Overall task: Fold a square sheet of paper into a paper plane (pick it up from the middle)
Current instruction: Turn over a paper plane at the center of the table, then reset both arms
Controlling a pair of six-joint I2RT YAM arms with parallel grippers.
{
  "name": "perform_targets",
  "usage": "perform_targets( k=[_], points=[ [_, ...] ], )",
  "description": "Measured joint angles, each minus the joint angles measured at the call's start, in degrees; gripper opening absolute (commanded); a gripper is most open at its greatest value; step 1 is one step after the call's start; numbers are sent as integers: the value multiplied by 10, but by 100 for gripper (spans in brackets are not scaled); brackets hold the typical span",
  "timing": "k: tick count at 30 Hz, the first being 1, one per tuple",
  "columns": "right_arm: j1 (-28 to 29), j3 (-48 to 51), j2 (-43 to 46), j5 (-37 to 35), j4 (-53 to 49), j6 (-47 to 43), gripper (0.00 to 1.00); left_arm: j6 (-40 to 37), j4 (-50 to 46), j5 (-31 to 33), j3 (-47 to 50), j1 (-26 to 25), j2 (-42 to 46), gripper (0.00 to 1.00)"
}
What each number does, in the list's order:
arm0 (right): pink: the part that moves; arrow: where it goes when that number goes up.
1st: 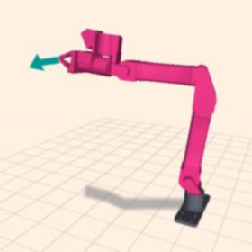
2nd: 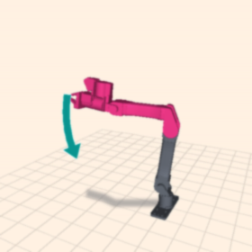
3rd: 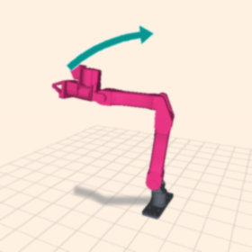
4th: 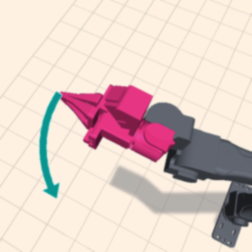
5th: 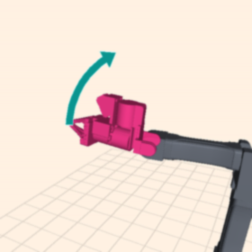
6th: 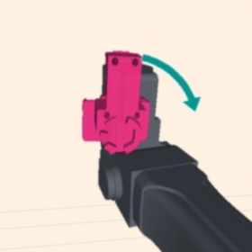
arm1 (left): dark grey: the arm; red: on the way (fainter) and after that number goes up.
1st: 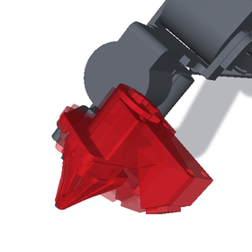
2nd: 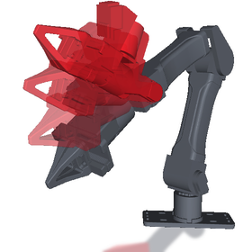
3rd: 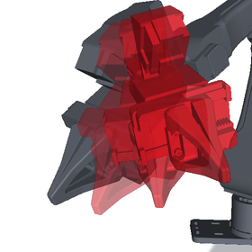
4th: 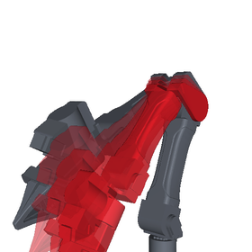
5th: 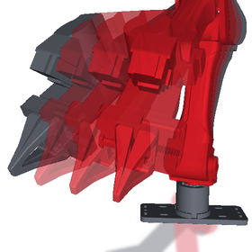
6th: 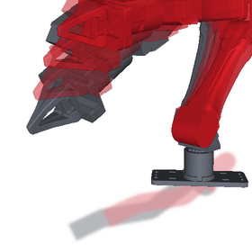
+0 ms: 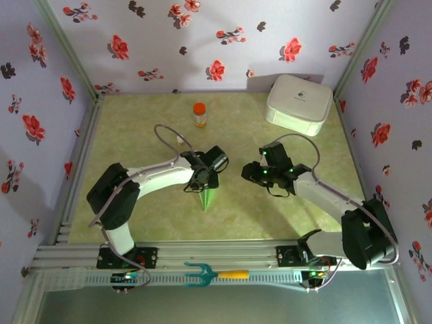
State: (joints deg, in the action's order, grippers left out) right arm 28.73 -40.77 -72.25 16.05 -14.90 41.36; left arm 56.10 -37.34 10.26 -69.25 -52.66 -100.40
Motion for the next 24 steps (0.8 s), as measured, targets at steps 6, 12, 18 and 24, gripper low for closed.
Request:
perform_targets(
  k=[6, 12, 18, 24],
  points=[
    [-8, -26, 89, -128, -78, -50, 65, -17, 18, 38, 29, 0, 83, 51],
    [-22, -13, 188, -372, -49, -143, 84, -66, 62, 118, 124, 18, 221, 64],
    [-79, 74, 195, -522, 62, -258, 87, -145, 109, 182, 228, 124, 342, 88],
    [-166, 132, 104, -539, 189, -316, 86, -220, 141, 208, 259, 252, 397, 100]
  ],
)
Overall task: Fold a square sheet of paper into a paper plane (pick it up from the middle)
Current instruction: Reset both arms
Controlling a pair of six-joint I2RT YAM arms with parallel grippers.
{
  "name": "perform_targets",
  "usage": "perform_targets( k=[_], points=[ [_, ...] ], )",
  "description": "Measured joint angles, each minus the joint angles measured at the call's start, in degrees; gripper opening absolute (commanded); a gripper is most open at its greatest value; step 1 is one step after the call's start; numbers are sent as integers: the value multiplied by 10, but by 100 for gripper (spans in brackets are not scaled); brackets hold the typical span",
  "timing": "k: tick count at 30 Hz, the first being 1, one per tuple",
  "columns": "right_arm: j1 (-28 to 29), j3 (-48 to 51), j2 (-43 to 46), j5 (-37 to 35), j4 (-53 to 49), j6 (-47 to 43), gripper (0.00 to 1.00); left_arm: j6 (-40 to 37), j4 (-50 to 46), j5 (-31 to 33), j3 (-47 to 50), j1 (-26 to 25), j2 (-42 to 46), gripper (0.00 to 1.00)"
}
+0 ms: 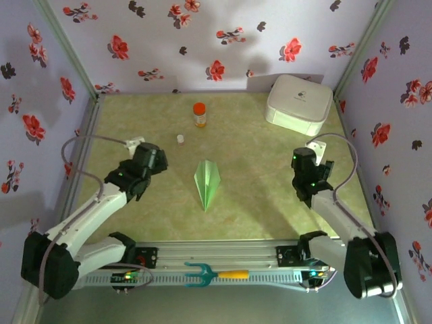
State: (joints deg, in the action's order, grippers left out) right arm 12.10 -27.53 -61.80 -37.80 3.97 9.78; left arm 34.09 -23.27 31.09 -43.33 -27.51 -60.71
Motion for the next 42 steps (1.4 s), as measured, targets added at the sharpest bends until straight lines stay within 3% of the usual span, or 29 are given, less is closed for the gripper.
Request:
perform_targets(
  k=[9, 16, 17, 18, 19, 30, 39, 42],
  points=[
    [-48, 30, -180, 128, 250, -47, 85, -120, 72, 12, 14, 153, -17, 100],
    [-82, 91, -275, 222, 463, -67, 83, -213, 213, -11, 105, 188, -53, 100],
    [-85, 96, -279, 230, 463, -67, 82, -222, 237, -16, 118, 190, -56, 100],
    [-86, 96, -278, 236, 458, -68, 98, -231, 265, -24, 132, 192, -60, 100],
    [-86, 91, -278, 239, 458, -67, 99, -240, 291, -31, 143, 195, -64, 100],
    [-93, 63, -278, 242, 463, -62, 99, -308, 567, -123, 208, 212, -164, 100],
    [-93, 63, -278, 242, 463, -62, 99, -324, 578, -165, 154, 244, -223, 98],
    [-94, 63, -278, 242, 463, -62, 99, -327, 697, -189, 194, 258, -256, 100]
  ],
)
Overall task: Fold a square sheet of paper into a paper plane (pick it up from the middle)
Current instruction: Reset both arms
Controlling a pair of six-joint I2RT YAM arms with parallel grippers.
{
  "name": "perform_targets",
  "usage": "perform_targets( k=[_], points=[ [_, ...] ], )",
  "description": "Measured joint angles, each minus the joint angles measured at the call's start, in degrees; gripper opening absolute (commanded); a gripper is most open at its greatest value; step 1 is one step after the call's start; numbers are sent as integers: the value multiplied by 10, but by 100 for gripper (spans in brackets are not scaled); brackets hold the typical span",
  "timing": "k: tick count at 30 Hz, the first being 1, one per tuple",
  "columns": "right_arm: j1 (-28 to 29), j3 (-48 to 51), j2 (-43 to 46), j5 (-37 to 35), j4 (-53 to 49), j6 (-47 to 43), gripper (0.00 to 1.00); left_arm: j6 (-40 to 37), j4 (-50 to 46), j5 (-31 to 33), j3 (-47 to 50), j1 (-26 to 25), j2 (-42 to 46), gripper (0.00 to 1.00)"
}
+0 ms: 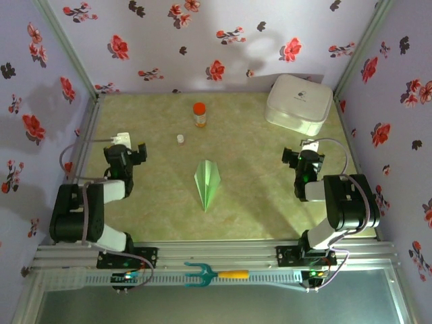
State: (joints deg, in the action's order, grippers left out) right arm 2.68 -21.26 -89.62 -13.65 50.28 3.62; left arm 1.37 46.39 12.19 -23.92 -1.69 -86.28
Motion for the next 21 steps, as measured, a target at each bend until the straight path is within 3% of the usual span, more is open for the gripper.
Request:
perform_targets(
  k=[4, 21],
  points=[
    [-1, 0, 0, 0, 0, 0, 99, 6, 24, -13, 52, 10, -20, 100],
    [-1, 0, 0, 0, 0, 0, 99, 19, 49, -13, 35, 21, -22, 100]
  ],
)
